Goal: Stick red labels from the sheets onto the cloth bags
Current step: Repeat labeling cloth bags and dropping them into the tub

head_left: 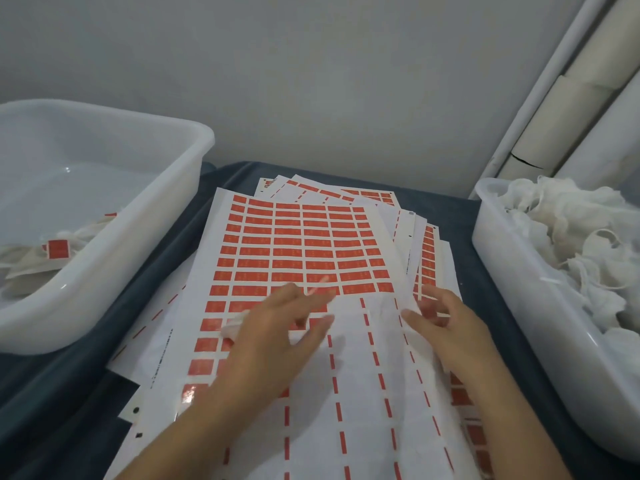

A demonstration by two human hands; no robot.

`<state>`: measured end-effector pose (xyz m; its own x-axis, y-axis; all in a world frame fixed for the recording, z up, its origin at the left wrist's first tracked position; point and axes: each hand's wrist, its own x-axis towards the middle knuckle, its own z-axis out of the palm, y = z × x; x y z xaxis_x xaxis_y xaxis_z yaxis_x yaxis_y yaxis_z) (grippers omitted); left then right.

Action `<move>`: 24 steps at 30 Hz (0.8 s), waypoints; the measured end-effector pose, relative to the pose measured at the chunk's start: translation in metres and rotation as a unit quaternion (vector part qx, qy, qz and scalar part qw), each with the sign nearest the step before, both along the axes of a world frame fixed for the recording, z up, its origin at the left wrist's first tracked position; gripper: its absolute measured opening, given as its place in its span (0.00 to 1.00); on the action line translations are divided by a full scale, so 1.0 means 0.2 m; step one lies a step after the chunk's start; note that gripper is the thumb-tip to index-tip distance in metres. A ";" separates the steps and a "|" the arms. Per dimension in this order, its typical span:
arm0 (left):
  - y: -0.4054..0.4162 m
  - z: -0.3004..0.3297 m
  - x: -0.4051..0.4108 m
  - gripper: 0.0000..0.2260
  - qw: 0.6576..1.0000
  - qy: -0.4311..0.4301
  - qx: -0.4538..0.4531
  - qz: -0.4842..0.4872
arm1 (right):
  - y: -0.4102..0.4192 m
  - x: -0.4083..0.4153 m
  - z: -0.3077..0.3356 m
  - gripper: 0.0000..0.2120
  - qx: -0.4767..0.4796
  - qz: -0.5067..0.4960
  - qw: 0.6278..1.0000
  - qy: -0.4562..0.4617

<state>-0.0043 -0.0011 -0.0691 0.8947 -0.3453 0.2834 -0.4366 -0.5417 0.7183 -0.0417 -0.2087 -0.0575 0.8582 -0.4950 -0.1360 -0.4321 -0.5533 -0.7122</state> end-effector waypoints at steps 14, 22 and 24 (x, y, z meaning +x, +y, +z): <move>-0.11 0.07 0.07 0.18 0.998 -0.057 0.034 0.017 | -0.04 0.04 0.01 0.17 0.363 0.032 0.930 -0.039; -0.31 0.03 0.10 0.16 0.999 -0.032 -0.012 -0.011 | 0.03 0.01 0.02 0.08 0.267 0.098 0.953 -0.103; -0.29 0.01 0.09 0.15 0.998 -0.059 -0.023 -0.014 | 0.05 0.00 0.01 0.06 0.228 0.094 0.961 -0.127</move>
